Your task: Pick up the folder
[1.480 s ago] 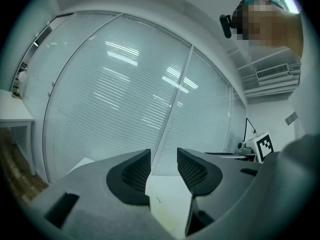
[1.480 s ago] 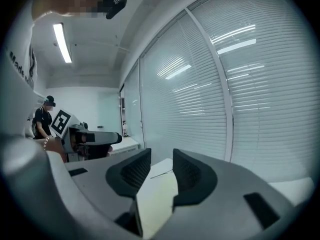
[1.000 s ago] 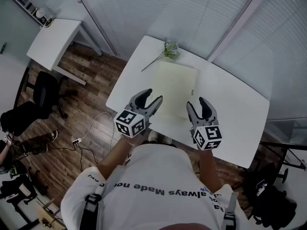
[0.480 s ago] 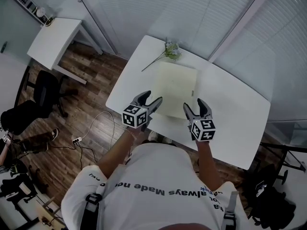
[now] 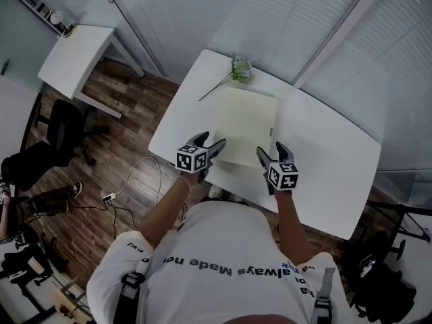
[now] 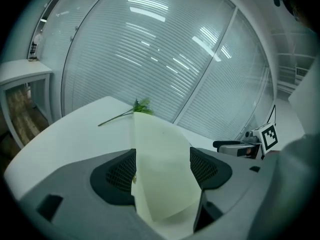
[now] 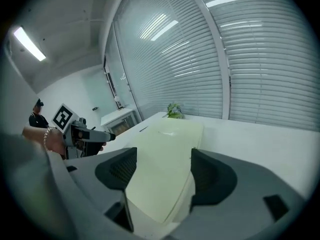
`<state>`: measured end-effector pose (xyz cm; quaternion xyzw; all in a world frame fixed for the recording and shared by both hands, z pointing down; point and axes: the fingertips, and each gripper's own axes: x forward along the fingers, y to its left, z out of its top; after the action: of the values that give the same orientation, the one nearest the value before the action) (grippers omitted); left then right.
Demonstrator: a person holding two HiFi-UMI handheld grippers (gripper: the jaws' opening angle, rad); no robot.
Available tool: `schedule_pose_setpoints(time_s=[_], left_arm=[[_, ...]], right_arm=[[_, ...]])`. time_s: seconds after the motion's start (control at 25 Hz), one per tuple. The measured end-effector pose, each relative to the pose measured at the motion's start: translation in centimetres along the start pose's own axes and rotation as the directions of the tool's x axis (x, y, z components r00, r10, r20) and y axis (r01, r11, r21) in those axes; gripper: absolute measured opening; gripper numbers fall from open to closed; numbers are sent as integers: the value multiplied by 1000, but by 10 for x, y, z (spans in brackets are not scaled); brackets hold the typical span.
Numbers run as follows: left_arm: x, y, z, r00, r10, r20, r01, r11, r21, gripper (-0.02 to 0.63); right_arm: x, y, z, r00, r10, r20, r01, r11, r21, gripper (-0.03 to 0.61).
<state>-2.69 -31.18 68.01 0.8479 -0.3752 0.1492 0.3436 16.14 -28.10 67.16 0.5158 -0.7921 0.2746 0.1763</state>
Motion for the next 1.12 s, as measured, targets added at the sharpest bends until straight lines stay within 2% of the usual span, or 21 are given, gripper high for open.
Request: schedule_pose_setpoints(time_s=[0.32, 0.8, 1.12], left_arm=[[13, 19, -34, 997, -5, -81, -2, 997, -80, 322], [28, 26, -64, 989, -55, -138, 26, 979, -201, 330], [33, 22, -66, 983, -90, -160, 57, 979, -196, 330]], right_arm=[[16, -11, -31, 998, 10, -65, -3, 995, 103, 307], [34, -19, -76, 986, 51, -161, -8, 967, 256, 316], [38, -15, -84, 983, 78, -167, -22, 949, 315, 314]])
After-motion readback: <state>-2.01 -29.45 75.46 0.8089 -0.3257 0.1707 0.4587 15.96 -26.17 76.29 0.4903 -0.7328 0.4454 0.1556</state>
